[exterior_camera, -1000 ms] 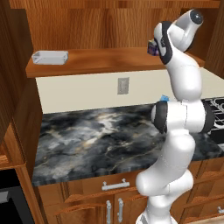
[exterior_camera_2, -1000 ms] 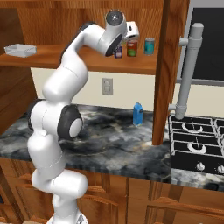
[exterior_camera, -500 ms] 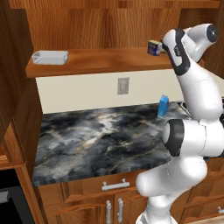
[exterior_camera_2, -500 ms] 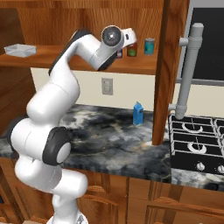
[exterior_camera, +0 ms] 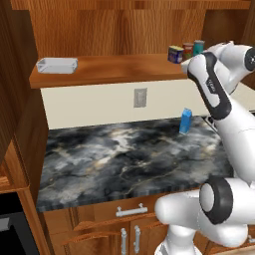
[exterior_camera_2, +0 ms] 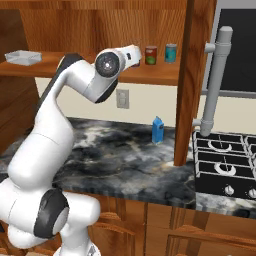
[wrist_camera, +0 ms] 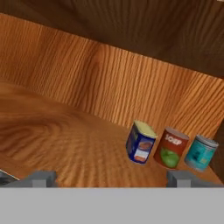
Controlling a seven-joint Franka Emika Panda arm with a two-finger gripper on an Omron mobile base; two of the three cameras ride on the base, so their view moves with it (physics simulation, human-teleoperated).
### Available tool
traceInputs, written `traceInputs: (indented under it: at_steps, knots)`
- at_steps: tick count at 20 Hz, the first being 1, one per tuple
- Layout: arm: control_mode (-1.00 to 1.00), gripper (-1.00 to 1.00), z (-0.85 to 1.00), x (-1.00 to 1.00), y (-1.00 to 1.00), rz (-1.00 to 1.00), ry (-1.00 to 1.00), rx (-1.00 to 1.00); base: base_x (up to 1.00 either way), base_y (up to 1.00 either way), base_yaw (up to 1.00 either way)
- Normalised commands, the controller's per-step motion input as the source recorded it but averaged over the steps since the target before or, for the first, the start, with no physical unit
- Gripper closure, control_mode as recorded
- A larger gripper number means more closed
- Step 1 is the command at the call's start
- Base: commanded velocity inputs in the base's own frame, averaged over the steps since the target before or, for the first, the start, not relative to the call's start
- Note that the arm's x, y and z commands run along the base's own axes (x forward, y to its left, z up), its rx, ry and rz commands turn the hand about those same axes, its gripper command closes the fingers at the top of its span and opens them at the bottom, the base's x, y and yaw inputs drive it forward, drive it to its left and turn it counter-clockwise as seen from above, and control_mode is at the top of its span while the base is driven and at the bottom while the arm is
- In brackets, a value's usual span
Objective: Pick the cans from the counter and place them in their designated side in the cabinet.
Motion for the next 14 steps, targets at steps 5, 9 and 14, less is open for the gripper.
traceInputs:
  at_steps: [5,9,14]
  knots:
    - [-1.00,-1.00,-0.05,-0.88,0.28,0.01,-0.05,-0.01,0.00,0.00,0.00]
    - [-1.00,-1.00,-0.12,-0.90,0.23,0.01,-0.01,-0.03,0.00,0.00,0.00]
    - [-1.00,-1.00,-0.17,-0.86,0.22,0.00,0.00,-0.04,0.00,0.00,0.00]
